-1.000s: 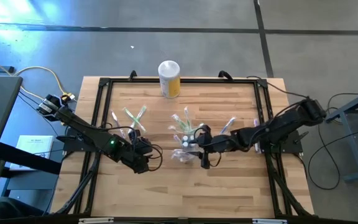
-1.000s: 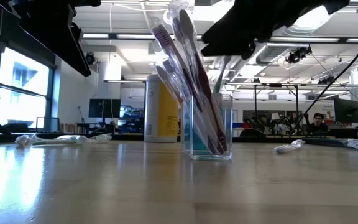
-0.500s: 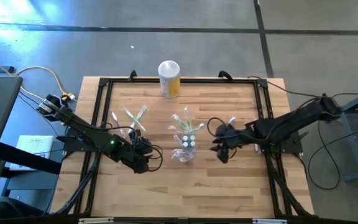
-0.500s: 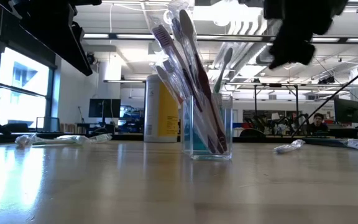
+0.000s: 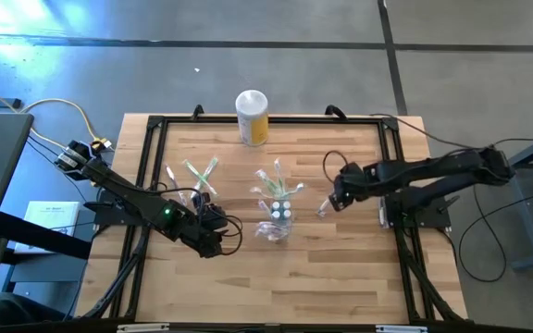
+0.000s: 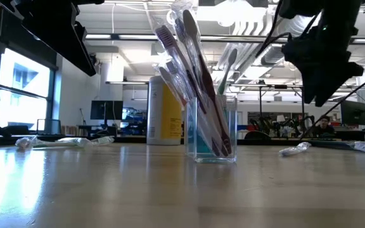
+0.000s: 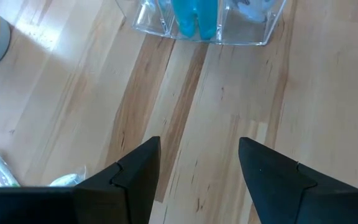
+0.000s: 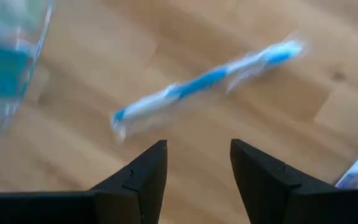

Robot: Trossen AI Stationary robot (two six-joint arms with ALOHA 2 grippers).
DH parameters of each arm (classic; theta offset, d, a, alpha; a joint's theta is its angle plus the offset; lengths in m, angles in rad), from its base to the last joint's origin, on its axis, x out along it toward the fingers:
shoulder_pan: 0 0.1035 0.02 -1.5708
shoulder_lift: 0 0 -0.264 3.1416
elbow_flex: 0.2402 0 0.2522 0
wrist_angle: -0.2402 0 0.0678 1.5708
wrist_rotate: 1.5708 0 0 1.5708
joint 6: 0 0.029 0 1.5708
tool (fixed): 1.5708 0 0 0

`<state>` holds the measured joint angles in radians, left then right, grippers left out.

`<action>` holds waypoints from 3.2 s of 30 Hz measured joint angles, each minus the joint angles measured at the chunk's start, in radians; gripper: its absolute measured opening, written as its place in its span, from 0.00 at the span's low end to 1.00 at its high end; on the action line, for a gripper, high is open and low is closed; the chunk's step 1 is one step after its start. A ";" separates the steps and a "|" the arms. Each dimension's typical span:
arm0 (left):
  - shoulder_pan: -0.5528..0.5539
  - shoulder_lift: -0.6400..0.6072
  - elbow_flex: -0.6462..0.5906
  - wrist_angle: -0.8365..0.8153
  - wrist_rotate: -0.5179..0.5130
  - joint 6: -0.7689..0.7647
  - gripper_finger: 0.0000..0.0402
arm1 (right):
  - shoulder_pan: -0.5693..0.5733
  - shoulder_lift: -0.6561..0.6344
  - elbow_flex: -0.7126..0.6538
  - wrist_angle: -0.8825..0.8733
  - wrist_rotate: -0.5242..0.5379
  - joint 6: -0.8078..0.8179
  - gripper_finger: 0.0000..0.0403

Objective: Pick & Place toothbrushing station
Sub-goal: Put the blue toothbrush into the transparent organizer

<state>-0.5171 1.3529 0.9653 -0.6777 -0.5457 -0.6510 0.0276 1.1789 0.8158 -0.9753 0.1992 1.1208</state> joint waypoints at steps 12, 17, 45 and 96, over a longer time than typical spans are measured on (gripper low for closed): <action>0.000 0.017 0.000 -0.005 0.000 0.021 0.52 | -0.149 0.096 0.001 0.075 -0.029 0.012 0.42; 0.000 0.049 0.000 -0.003 -0.003 0.022 0.52 | -0.153 0.191 0.000 0.106 -0.089 0.012 0.42; 0.000 0.072 0.000 -0.003 -0.013 0.038 0.52 | -0.194 0.348 0.000 0.202 -0.126 0.092 0.42; 0.000 0.071 0.000 -0.004 -0.017 0.097 0.52 | -0.213 0.488 0.005 0.238 -0.117 0.060 0.34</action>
<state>-0.5171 1.4242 0.9653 -0.6815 -0.5631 -0.5537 -0.1852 1.6672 0.8204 -0.7368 0.0820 1.1810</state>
